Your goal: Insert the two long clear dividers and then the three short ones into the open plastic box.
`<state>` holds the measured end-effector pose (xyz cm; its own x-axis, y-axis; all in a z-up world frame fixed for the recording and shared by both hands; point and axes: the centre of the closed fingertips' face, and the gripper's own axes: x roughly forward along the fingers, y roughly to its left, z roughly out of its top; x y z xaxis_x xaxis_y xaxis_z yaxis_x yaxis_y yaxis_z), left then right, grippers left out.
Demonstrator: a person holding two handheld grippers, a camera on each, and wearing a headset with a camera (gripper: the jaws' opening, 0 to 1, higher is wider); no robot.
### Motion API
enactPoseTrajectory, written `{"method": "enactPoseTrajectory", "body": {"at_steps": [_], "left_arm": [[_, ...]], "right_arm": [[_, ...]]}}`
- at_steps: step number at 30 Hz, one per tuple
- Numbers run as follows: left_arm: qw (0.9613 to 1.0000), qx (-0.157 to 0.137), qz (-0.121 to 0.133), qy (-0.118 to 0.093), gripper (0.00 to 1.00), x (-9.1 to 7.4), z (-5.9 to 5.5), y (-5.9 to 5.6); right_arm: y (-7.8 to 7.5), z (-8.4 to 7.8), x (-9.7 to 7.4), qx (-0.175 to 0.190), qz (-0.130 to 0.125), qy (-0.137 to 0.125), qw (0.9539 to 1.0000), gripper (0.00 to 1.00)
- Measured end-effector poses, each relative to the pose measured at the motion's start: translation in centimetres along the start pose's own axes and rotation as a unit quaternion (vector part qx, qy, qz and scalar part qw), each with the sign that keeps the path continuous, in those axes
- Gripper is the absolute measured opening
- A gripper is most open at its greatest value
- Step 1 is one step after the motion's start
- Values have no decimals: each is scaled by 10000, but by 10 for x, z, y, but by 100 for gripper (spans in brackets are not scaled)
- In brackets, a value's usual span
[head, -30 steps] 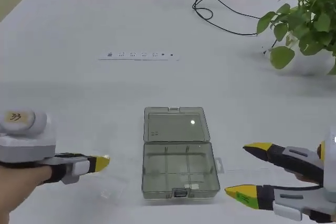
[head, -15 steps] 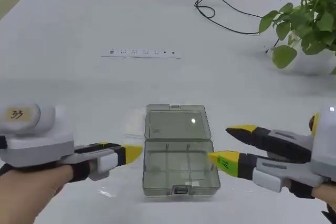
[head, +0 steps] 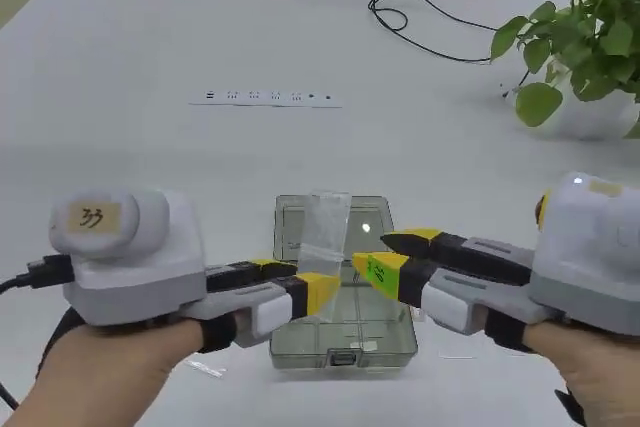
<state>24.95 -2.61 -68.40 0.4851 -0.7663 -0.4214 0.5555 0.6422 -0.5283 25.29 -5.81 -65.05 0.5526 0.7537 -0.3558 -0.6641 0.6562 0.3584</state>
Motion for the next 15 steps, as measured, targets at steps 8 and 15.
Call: {"method": "enactPoseTrajectory", "body": {"at_steps": [8,15], "left_arm": [[9997,255,-51,47,30,4,0,-7],[9992,388,-68,46,30,4,3,-11]], "right_arm": [[-3,-3,8,302,-51,41,9995,20],[-1,-8,12,403,-90,123,9991,15]]}}
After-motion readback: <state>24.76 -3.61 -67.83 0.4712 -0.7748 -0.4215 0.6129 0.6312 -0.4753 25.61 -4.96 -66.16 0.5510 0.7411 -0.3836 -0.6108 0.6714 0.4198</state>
